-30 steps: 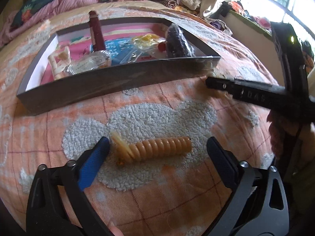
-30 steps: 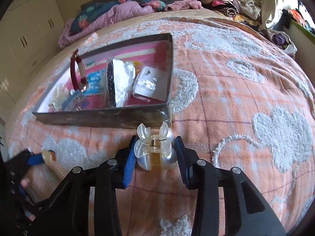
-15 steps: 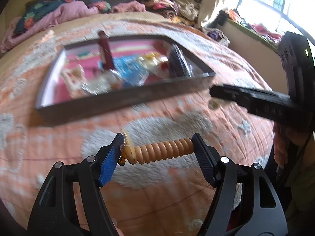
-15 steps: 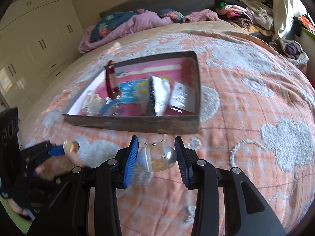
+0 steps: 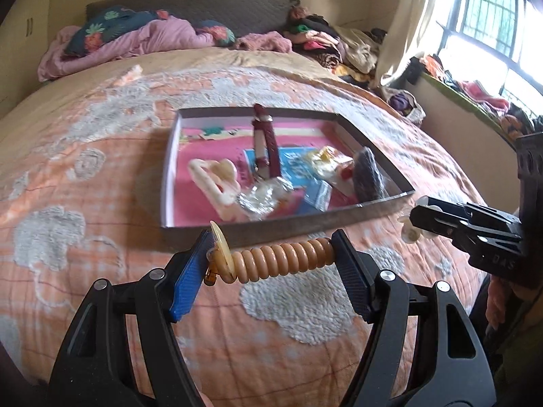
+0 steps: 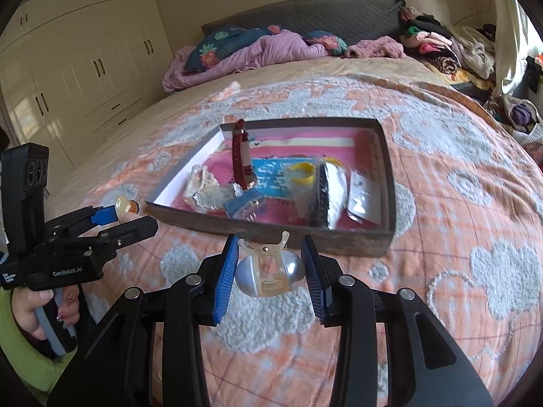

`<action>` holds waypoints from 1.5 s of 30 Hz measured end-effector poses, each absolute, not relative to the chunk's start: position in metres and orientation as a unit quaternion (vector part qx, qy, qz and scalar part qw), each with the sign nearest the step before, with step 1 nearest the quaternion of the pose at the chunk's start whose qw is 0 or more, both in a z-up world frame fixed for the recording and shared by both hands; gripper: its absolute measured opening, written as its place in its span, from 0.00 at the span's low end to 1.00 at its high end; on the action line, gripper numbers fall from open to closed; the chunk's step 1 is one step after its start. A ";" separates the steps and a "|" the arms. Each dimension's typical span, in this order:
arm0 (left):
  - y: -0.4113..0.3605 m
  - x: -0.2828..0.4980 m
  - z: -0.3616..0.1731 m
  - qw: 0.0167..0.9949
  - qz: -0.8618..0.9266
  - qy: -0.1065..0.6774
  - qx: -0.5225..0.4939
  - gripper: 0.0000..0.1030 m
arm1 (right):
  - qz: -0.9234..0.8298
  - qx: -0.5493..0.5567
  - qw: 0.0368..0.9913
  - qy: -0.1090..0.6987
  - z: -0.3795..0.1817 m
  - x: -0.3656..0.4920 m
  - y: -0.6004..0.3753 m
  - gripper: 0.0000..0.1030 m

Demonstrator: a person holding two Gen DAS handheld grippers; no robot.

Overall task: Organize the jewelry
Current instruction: 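Lower the roller into the box with the left gripper while the right places the claw clip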

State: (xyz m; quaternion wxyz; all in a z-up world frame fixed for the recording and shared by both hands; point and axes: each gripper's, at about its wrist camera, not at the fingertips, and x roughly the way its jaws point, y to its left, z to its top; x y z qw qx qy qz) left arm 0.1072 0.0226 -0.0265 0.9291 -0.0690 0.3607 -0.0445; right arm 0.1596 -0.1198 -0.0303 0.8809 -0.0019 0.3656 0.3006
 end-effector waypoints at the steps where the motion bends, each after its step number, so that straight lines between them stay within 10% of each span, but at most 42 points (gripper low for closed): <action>1: 0.024 0.107 -0.026 0.930 -0.043 0.359 -0.070 0.61 | 0.302 -0.002 0.881 0.364 -0.029 0.160 -0.119 0.35; 45: 0.042 0.185 -0.026 0.922 -0.040 0.381 -0.060 0.61 | 0.284 -0.026 0.895 0.342 -0.012 0.231 -0.088 0.35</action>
